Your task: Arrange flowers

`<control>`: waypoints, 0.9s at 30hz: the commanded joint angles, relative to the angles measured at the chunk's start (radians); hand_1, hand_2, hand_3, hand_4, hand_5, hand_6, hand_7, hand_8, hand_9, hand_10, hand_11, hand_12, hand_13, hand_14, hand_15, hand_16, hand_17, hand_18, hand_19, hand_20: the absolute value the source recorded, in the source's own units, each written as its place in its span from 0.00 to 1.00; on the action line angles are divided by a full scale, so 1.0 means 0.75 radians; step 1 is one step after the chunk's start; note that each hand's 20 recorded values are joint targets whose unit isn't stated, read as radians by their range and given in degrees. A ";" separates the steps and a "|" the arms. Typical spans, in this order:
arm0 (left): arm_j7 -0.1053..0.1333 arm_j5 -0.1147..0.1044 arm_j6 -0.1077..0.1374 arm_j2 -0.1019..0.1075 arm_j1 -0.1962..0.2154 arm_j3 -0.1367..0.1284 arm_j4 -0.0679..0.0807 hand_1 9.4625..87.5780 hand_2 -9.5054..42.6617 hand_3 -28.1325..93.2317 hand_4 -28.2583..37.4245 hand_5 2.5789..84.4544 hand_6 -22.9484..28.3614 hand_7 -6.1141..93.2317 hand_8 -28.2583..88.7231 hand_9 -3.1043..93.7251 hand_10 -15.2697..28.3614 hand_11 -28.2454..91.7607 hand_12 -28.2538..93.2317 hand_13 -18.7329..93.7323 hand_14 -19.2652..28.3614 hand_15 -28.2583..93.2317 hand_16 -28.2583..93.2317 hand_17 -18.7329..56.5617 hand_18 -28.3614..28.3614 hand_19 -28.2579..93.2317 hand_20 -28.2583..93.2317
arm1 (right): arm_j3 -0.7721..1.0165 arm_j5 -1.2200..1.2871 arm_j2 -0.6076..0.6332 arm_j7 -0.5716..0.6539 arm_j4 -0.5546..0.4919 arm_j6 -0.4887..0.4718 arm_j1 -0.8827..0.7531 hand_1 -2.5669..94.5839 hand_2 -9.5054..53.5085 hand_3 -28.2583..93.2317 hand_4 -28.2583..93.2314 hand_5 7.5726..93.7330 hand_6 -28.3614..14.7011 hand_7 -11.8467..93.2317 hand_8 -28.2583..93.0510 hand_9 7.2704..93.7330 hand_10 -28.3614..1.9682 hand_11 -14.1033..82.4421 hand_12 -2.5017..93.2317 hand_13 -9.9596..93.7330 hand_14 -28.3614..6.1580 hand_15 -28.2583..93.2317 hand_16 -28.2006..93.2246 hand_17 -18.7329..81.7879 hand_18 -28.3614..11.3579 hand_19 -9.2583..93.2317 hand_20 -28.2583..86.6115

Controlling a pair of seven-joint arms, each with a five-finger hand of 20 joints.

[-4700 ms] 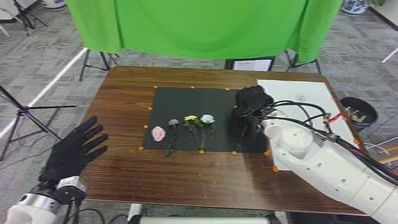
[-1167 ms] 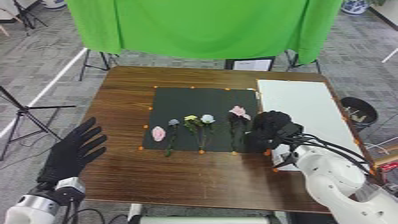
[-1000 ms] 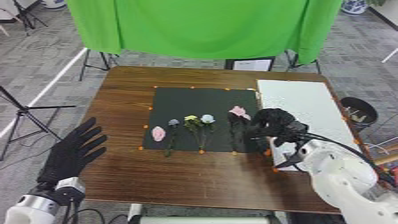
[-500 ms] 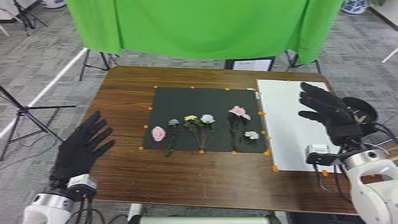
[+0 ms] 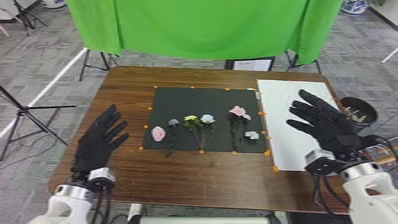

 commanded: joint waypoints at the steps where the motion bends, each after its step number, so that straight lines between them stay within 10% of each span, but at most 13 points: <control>1: -0.002 -0.003 -0.006 -0.019 -0.007 -0.004 0.004 0.18 0.07 0.80 0.00 0.24 0.50 0.24 0.15 0.21 0.55 0.32 0.41 0.27 0.67 0.37 0.29 0.09 0.85 0.48 0.31 | 0.012 -0.015 -0.022 0.022 -0.023 -0.014 -0.009 0.15 0.02 0.94 0.01 0.24 0.57 0.26 0.16 0.26 0.50 0.19 0.29 0.31 0.50 0.25 0.57 0.16 0.15 0.44 0.40; 27: -0.034 -0.002 -0.051 -0.036 -0.030 -0.015 0.015 0.19 0.08 0.80 0.00 0.25 0.50 0.24 0.15 0.22 0.56 0.34 0.40 0.28 0.68 0.38 0.28 0.09 0.84 0.48 0.31 | -0.009 0.009 -0.019 0.031 -0.017 -0.004 0.002 0.15 0.03 0.94 0.01 0.24 0.57 0.26 0.16 0.27 0.49 0.20 0.28 0.32 0.49 0.27 0.55 0.17 0.16 0.44 0.40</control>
